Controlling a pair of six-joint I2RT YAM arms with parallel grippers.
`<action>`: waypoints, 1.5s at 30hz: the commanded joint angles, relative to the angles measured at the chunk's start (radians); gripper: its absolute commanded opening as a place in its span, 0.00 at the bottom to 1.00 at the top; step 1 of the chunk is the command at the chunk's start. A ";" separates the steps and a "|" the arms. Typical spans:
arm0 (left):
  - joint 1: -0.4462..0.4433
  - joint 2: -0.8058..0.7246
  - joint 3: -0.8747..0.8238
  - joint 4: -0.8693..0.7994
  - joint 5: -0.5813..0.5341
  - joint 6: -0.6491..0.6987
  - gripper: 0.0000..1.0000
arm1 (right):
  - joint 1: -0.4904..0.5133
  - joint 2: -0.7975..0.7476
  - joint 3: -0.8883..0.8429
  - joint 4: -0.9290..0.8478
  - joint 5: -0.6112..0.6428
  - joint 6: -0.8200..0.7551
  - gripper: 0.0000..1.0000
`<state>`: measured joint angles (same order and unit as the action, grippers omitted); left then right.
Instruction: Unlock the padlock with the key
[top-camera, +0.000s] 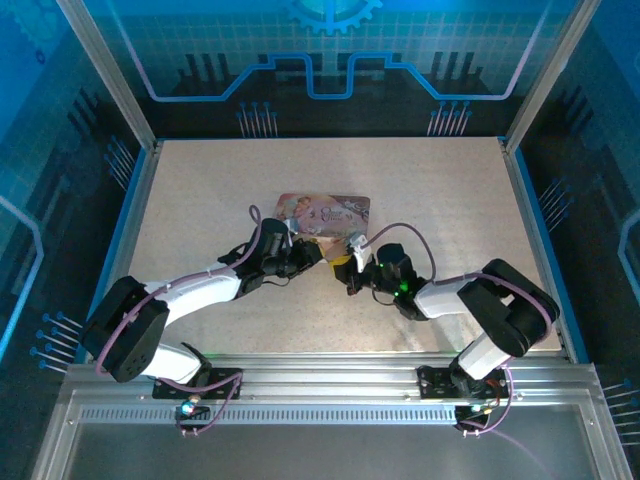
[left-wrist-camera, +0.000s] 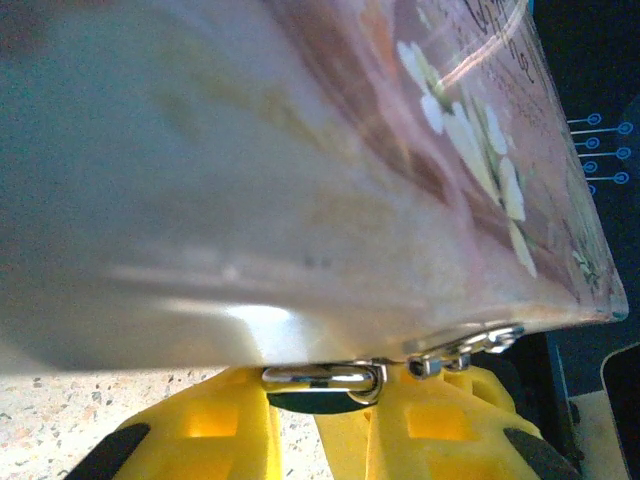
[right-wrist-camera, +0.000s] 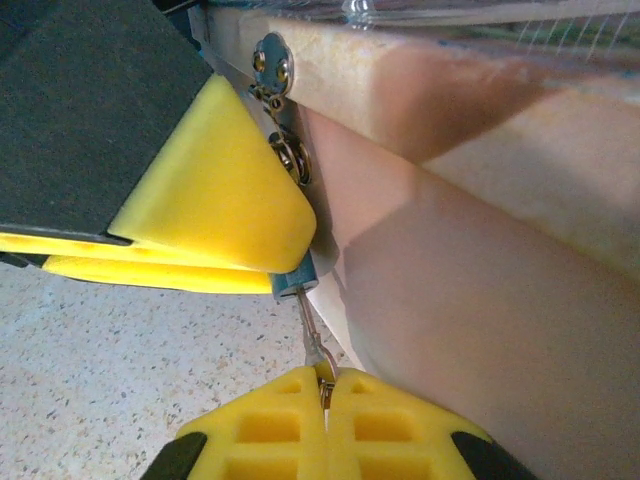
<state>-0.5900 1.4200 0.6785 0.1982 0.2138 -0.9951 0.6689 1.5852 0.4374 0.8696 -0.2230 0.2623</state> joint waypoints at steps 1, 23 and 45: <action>-0.039 -0.026 0.029 0.042 0.167 -0.002 0.10 | -0.009 0.017 0.075 0.148 -0.089 0.054 0.03; -0.041 -0.036 0.030 0.034 0.187 -0.015 0.10 | -0.008 0.073 0.087 0.139 0.028 -0.069 0.03; -0.041 -0.022 0.014 0.047 0.182 -0.012 0.10 | -0.048 0.119 0.155 0.198 -0.184 0.017 0.03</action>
<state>-0.5831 1.4197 0.6781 0.1852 0.1707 -0.9966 0.6186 1.6966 0.5056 0.9169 -0.3592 0.2401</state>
